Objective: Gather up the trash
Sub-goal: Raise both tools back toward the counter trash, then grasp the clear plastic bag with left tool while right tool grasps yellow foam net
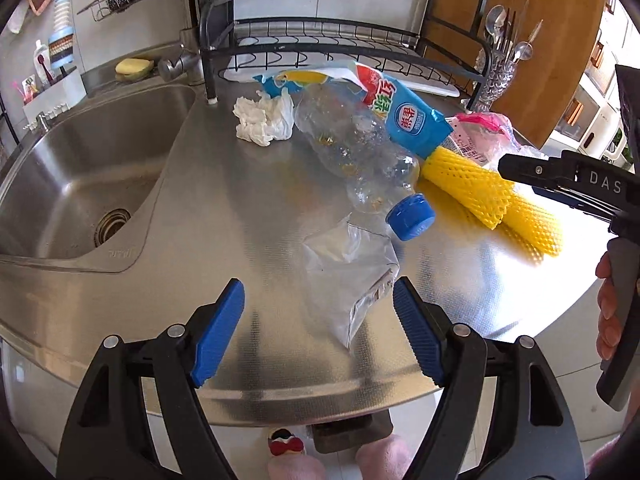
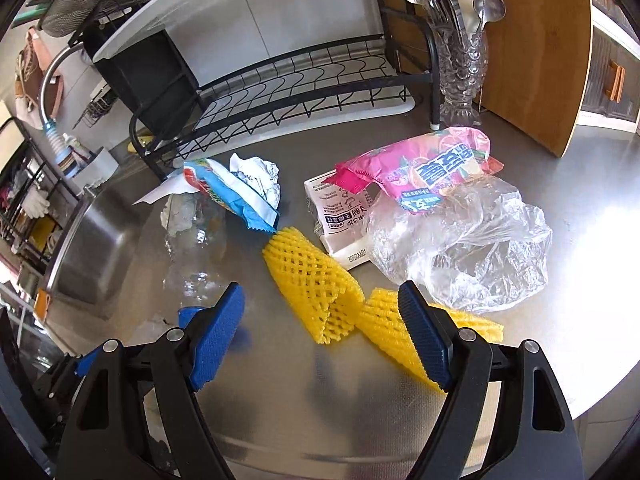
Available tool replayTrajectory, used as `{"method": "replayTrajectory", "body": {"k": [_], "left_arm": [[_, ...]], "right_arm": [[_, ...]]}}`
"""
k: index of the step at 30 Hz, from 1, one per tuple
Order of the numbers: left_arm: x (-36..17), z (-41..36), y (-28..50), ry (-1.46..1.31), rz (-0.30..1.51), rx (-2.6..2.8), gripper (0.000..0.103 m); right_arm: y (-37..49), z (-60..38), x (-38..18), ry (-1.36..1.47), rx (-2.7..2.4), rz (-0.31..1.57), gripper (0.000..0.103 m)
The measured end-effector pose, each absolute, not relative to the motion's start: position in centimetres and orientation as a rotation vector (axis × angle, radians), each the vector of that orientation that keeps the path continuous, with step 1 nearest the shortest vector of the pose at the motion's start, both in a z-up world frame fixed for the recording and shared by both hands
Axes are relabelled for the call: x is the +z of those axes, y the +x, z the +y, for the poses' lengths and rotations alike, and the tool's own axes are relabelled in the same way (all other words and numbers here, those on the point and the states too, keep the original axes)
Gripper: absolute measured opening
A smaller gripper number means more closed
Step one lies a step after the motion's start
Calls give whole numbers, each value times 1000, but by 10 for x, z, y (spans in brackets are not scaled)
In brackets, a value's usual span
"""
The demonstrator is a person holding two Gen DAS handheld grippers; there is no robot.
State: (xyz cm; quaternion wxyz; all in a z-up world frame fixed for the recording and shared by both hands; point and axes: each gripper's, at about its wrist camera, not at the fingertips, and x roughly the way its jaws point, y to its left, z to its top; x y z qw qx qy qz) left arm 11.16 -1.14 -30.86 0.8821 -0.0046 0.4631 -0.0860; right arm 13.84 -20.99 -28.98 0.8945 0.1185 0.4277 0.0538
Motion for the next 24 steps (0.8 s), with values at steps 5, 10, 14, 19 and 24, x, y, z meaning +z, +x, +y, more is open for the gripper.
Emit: {"method": "replayTrajectory", "body": {"k": [5,10,14,19,24], "left_arm": [[-320,-10,129,-48,1007,-179,73],[-327,-13,136,-31,1029,-177,59],[-326,-14,137,-31,1028,-180,39],[-324,-14,136,-19,1025,-179,12],[-304,-13,125,-17,968,-176,8]], "right_arm": [[156,-207,-301,225,124,911,76],[163,-200,-309,201,166,953,57],[164,-194,-314,180,176,966,31],[161,-182,-306,146,195,946,12],[152,-175,-283,142,207,894,11]]}}
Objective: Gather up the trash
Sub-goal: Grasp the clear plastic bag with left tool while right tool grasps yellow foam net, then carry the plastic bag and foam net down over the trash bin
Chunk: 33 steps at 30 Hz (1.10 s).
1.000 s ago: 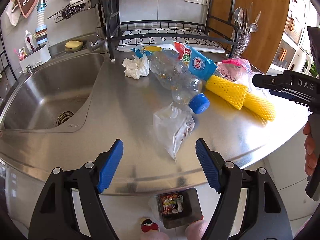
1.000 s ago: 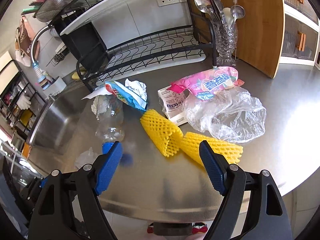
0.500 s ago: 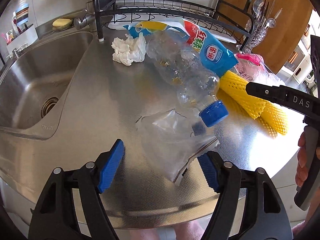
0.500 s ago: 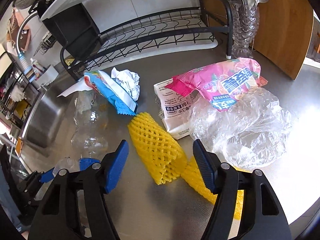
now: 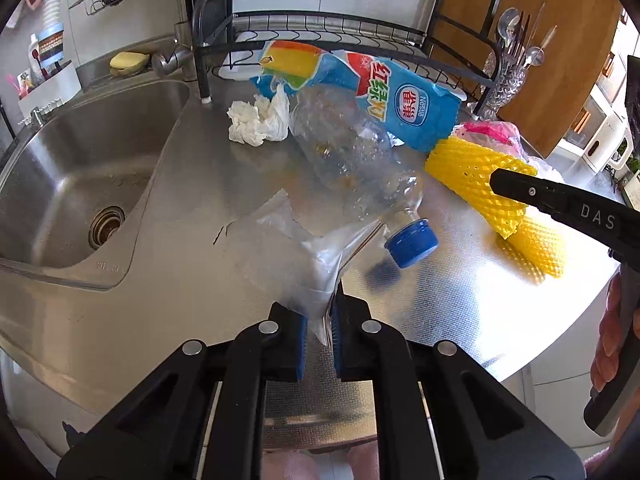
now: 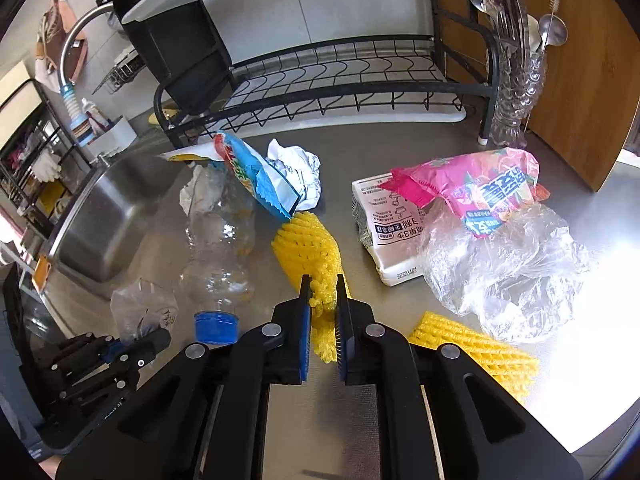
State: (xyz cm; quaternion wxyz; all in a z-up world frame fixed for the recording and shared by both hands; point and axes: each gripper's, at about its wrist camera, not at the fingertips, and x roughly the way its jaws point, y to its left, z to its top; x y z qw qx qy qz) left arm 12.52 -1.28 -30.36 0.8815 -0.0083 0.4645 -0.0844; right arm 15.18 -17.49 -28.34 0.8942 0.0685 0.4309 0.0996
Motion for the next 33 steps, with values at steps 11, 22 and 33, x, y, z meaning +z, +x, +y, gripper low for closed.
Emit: {"method": "replayTrajectory", "body": {"k": [11,22,33], "left_arm": [[-225,-29,51,59,844,-179,7],[-226,-40,-35,55,834,-237,7],[-296,-34,-53,19,945,-263,7]], "right_arm": [[83,-183,-213,132,181,802,11],[17,-192,-266,177,135,948,11],[-6,-195,-329,215,133,1036,11]]}}
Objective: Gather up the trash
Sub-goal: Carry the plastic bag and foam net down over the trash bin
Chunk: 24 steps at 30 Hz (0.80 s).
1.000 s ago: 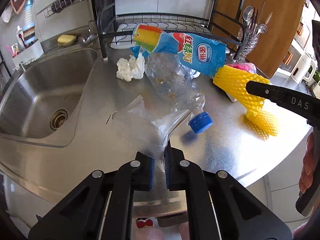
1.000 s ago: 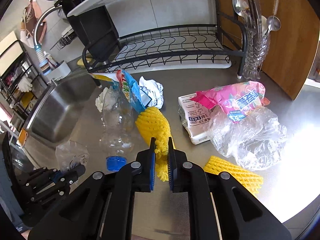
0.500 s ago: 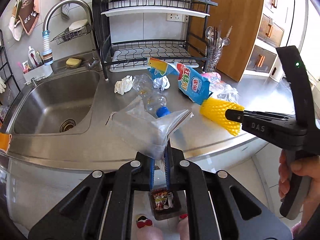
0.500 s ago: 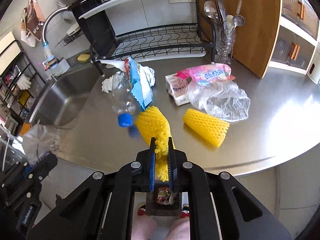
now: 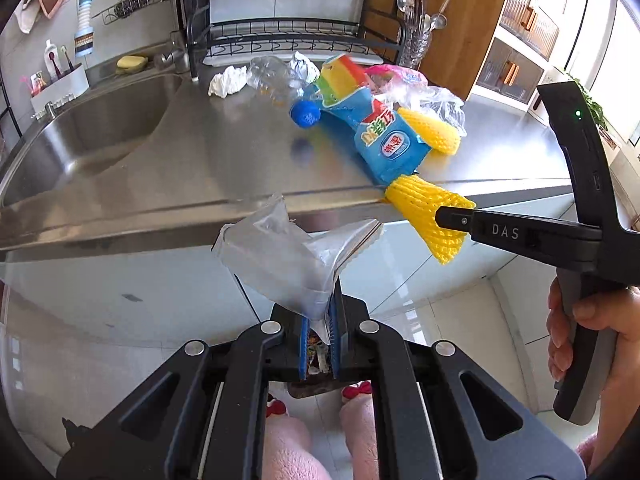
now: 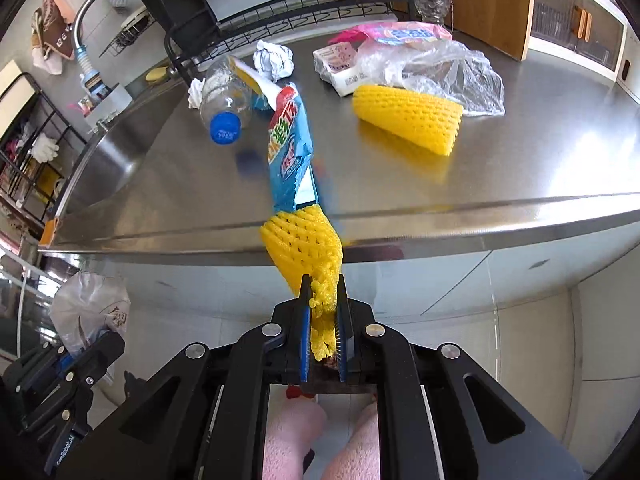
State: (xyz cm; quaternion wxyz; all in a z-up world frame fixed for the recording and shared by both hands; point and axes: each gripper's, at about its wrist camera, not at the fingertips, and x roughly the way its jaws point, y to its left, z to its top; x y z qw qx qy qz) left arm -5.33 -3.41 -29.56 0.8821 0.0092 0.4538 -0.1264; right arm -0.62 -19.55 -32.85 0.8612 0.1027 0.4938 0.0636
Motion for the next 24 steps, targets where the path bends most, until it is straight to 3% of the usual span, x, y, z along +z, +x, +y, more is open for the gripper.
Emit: {"method": "replayTrajectory", "body": {"k": [24], "left_arm": [[-379,-32,-43,-20,1067,-285,7]], "right_arm": [[-18,-197,-400,259,166,1126,11]]}}
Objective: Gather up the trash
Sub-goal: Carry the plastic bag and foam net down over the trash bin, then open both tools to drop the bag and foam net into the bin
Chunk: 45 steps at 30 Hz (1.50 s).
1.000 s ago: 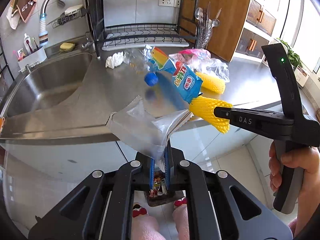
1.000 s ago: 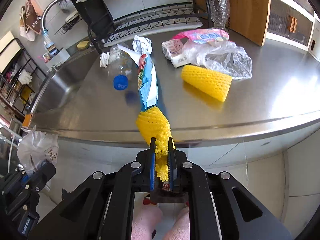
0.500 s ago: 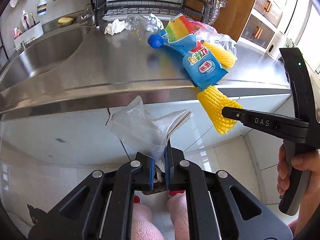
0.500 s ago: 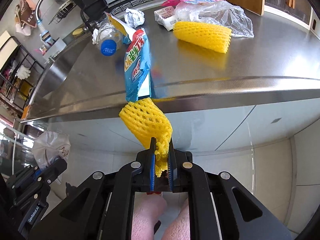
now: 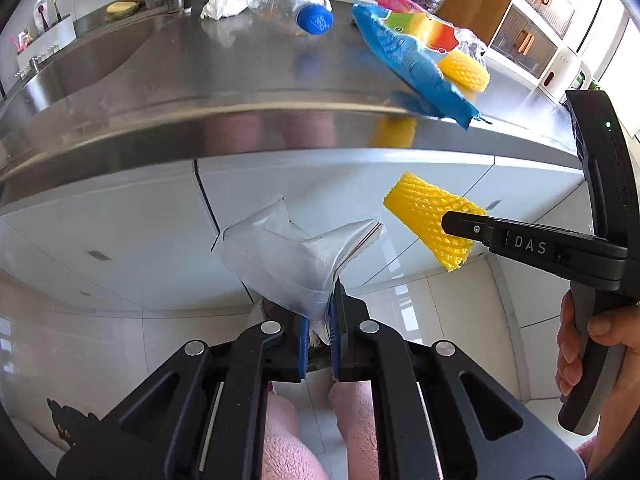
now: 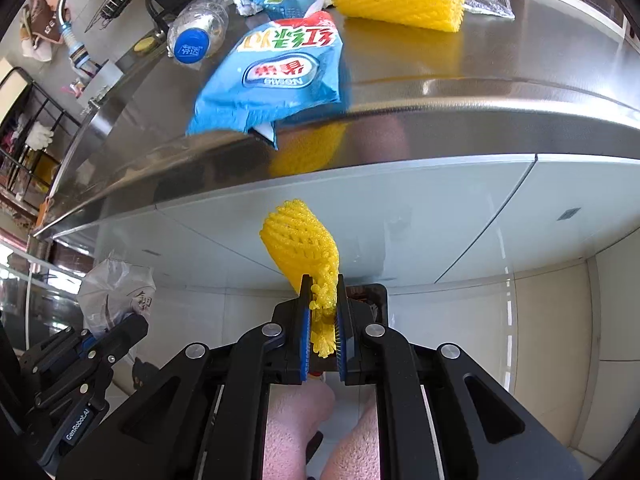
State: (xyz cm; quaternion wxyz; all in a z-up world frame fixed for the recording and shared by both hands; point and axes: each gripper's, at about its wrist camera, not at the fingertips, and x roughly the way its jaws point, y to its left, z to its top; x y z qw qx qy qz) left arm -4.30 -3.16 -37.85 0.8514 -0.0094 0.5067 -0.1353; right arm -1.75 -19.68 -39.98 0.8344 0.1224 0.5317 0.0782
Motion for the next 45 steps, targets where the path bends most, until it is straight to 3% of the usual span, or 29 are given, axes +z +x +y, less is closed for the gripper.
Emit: {"method": "replayTrajectory", "body": {"k": [24,37,42,44,45], "left_arm": [[-607,-31,-22,-41,1340,-246,7],[-669,-29,-3,-73,1427,-242,7],[-678,-26,-3,-101,1433,-253,15],[-680,-27,-1,-104,1426,-248,35],[-681,-26,0,-105,1419,-248,39]], "right_arm": [[-2,-184,-586,341,120,1351,11],[4,-171,-668,290,59,1418,11],[8,-164,-677,281,58,1437,15],[9,-164,-676,292,50,1437,15],[10,-165,-676,295,44,1438,16]]}}
